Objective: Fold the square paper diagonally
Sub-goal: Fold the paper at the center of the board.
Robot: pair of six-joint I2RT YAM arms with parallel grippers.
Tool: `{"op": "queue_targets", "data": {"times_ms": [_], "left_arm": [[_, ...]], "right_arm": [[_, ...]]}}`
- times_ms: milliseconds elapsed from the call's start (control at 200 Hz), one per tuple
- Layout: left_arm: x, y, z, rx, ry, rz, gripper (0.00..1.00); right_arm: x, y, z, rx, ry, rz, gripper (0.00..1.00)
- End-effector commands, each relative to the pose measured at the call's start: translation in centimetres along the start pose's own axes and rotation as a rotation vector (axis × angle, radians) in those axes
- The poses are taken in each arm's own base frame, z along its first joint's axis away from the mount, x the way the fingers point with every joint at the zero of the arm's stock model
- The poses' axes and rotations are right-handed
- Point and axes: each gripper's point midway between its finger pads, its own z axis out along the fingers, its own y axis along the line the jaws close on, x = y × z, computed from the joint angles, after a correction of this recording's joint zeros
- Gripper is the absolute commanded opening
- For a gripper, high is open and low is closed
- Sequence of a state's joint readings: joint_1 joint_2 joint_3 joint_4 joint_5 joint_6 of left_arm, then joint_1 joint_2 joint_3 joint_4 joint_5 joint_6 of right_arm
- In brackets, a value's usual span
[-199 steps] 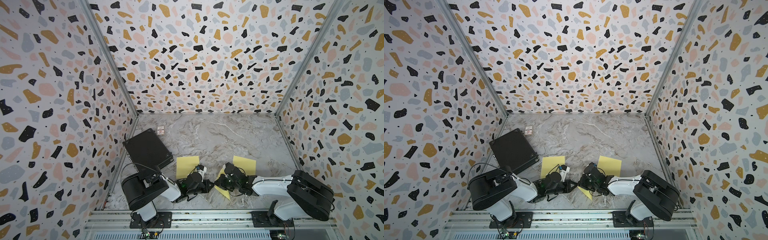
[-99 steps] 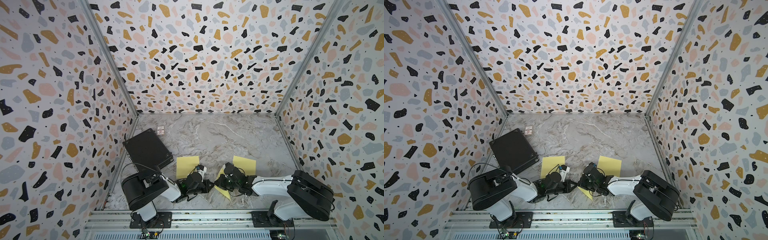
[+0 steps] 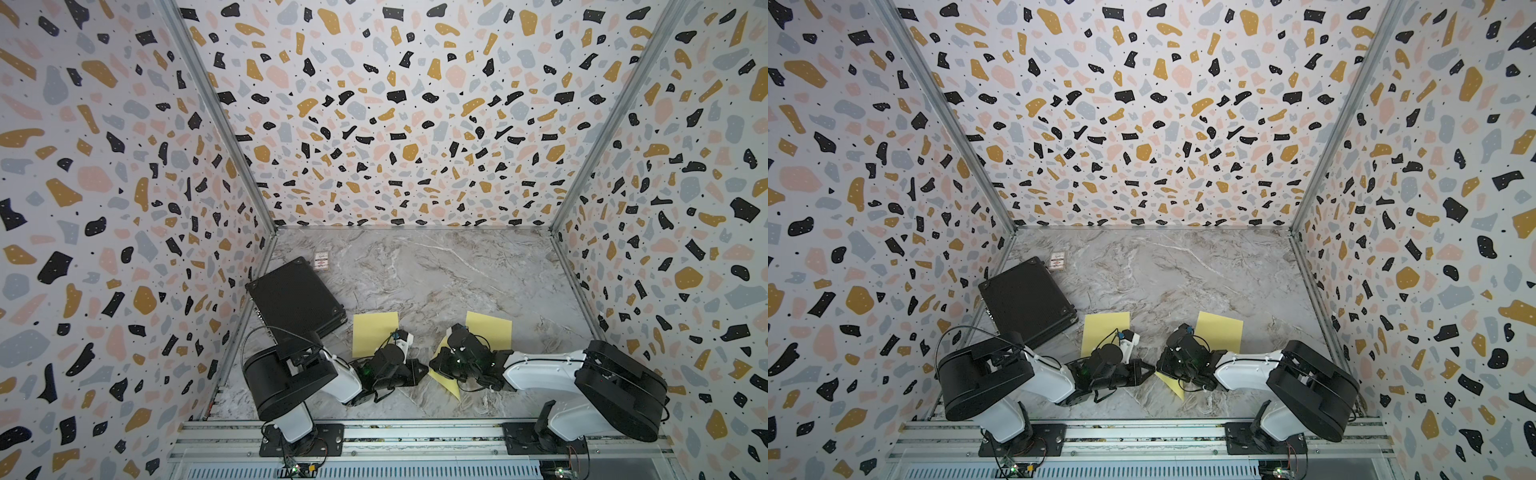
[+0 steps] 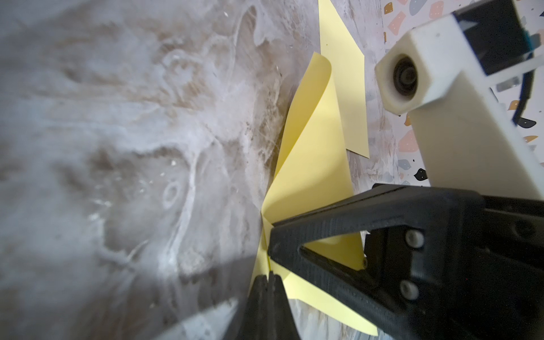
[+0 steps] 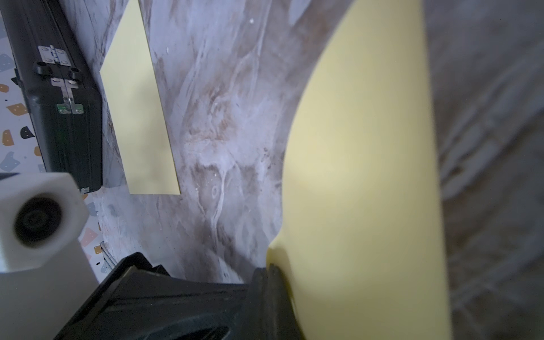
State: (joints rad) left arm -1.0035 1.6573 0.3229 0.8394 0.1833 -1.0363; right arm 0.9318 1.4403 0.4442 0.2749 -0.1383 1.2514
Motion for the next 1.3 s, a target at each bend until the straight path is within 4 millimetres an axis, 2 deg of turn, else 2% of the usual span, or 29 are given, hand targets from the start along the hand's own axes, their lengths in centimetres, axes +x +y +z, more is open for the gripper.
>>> {"op": "queue_targets", "data": {"times_ms": [0,375,1106,1297], "left_arm": [[2.4,3.9,-0.4,-0.133,0.078,-0.020,0.00],[2.4,3.9,-0.3,-0.138,0.081,-0.018,0.00],[2.1,3.9,-0.6,-0.161,0.080,-0.004,0.00],[2.1,3.9,-0.7,-0.164,0.082,0.000,0.00]], "right_arm": [[-0.1,0.6,-0.1,-0.003,0.001,-0.011,0.00],[0.1,1.0,0.2,-0.034,0.014,-0.004,0.00],[0.6,-1.2,0.1,0.049,0.024,-0.026,0.00],[0.2,-0.9,-0.5,0.050,0.007,-0.037,0.00]]}}
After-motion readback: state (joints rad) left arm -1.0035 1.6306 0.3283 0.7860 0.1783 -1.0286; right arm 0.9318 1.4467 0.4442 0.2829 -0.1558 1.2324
